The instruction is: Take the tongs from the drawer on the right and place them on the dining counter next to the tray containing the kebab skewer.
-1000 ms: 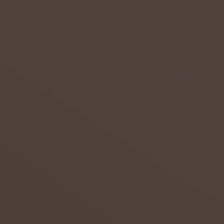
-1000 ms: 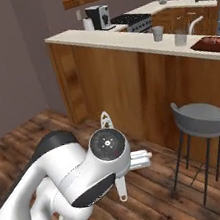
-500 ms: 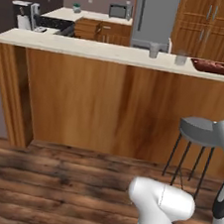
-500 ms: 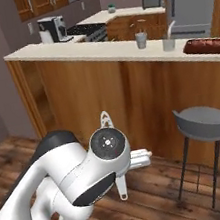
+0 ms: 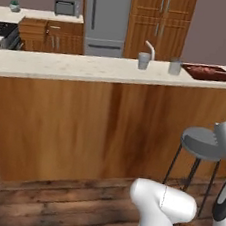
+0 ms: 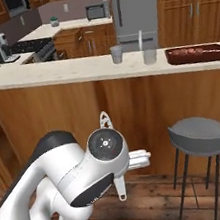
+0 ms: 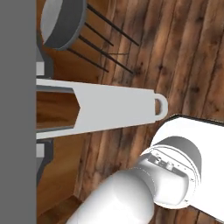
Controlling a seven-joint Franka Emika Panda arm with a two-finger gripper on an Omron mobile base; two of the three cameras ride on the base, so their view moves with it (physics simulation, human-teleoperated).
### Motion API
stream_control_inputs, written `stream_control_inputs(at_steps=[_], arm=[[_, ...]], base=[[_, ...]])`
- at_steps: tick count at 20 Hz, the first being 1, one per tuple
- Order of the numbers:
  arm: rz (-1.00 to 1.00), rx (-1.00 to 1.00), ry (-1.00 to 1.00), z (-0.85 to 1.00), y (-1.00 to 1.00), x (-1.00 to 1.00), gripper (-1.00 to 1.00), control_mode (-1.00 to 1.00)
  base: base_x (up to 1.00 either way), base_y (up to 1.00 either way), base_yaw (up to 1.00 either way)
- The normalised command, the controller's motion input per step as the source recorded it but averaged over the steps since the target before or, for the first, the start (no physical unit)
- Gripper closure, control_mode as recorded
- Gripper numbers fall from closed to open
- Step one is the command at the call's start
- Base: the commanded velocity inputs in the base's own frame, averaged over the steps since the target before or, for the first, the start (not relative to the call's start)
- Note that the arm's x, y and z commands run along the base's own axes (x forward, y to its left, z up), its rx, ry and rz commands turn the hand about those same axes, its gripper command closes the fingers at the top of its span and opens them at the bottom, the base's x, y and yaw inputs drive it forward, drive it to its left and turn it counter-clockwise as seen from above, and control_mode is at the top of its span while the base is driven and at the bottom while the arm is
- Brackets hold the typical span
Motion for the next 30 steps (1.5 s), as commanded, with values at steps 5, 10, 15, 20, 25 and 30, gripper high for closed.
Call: stream_control_inputs(at_steps=[5, 10, 15, 20, 25, 30], arm=[[0.00, 0.00, 0.00, 0.00, 0.00, 0.00, 1.00, 1.00], [0.00, 0.00, 0.00, 0.00, 0.00, 0.00, 1.00, 1.00], [0.00, 0.00, 0.00, 0.00, 0.00, 0.00, 1.00, 1.00], [0.00, 0.00, 0.00, 0.00, 0.00, 0.00, 1.00, 1.00], [0.00, 0.00, 0.00, 0.00, 0.00, 0.00, 1.00, 1.00], [0.00, 0.00, 0.00, 0.00, 0.00, 0.00, 1.00, 1.00]], base=[[0.74, 0.23, -0.33], [0.10, 0.00, -0.05], [0.50, 0.06, -0.04], [0.86, 0.19, -0.13], [0.74, 0.11, -0.08], [0.20, 0.00, -0.03]])
